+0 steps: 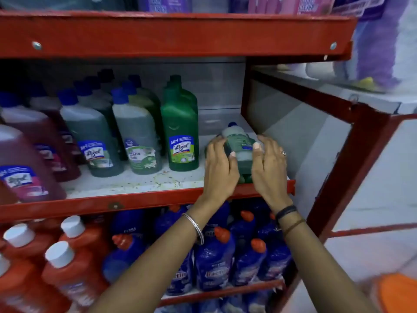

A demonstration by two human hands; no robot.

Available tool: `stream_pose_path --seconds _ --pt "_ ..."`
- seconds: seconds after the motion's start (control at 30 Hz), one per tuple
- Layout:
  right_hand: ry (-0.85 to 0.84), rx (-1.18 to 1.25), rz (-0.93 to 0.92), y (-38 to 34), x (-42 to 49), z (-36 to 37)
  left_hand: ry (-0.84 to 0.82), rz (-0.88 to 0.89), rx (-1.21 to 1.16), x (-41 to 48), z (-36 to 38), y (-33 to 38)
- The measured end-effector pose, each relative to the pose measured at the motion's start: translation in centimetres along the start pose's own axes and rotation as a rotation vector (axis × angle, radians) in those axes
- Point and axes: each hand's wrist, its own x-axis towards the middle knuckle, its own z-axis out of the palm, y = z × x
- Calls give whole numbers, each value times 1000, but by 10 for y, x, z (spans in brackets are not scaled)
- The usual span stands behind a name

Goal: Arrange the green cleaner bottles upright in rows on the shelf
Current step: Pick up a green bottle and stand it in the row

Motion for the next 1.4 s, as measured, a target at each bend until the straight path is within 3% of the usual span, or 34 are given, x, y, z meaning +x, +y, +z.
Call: stream_pose_path --seconds 0.13,0.27,0.4,0.6,0.87,1.03,1.17,1.4 --pt "-112 -98 74 18 8 11 -81 -296 68 10 12 -4" --pt "-236 -61 177 22 26 20 -160 -409 33 23 15 1" --pt "-359 -34 349 13 55 18 -140 -547 -87 41 15 8" --pt "-369 248 667 7 71 26 -104 -803 -563 55 -5 11" --pt "-307 734 709 -11 36 7 -173 -584 -743 23 -43 10" --pt "-410 779 585 -46 10 -2 -353 -494 -694 1 -91 7" --pt "-469 767 487 -84 -8 9 -325 -410 -613 -18 -134 -6" --pt "-602 709 294 -154 -27 73 -114 -320 -364 -40 -217 -48"
